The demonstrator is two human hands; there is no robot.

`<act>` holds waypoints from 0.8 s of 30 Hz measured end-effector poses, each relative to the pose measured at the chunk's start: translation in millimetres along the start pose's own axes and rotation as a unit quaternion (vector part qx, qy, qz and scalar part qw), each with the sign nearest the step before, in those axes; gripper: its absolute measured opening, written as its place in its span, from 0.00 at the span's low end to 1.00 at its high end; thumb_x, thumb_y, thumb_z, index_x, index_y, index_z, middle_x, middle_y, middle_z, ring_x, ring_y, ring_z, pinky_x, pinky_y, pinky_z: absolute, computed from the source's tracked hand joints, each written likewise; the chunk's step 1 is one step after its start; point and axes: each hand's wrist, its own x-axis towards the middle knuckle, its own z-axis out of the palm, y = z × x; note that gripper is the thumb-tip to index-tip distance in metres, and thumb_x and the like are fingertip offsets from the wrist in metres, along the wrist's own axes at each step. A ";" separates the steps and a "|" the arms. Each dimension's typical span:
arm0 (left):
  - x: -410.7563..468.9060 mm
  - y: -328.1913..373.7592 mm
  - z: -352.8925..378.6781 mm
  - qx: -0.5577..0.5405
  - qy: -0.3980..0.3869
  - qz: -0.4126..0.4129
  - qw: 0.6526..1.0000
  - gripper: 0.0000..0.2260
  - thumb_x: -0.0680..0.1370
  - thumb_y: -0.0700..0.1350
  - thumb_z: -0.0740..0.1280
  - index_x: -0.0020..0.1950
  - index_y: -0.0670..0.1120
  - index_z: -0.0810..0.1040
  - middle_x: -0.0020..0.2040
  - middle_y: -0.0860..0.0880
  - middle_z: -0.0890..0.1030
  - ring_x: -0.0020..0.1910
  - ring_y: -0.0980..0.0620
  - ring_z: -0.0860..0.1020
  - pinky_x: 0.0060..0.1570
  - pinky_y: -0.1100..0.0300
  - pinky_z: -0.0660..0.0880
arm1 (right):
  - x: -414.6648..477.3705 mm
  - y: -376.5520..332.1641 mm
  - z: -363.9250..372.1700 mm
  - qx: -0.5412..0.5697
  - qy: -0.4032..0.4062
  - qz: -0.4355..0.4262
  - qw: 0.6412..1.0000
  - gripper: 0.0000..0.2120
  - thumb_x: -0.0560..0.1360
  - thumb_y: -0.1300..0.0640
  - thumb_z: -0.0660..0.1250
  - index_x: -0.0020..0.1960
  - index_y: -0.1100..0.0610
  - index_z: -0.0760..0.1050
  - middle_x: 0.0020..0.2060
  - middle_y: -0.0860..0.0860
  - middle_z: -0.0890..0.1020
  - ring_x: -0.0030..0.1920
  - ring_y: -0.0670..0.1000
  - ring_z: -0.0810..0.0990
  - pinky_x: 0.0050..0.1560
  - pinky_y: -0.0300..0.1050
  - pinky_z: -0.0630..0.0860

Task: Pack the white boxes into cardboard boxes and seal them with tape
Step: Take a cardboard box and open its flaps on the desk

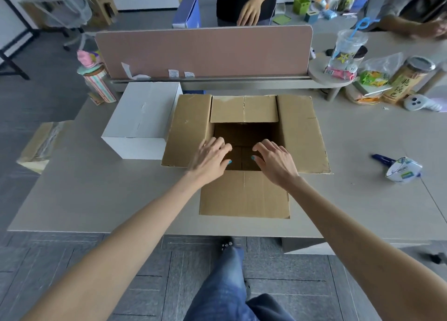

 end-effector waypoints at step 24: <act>148.4 -97.1 42.4 -0.071 0.002 0.093 0.993 0.14 0.77 0.41 0.72 0.62 0.45 0.80 0.62 0.48 0.79 0.61 0.48 0.77 0.59 0.50 0.76 | 156.9 73.2 17.3 -0.031 0.062 -0.121 0.990 0.12 0.77 0.58 0.65 0.59 0.59 0.77 0.59 0.54 0.80 0.59 0.55 0.78 0.56 0.48 0.75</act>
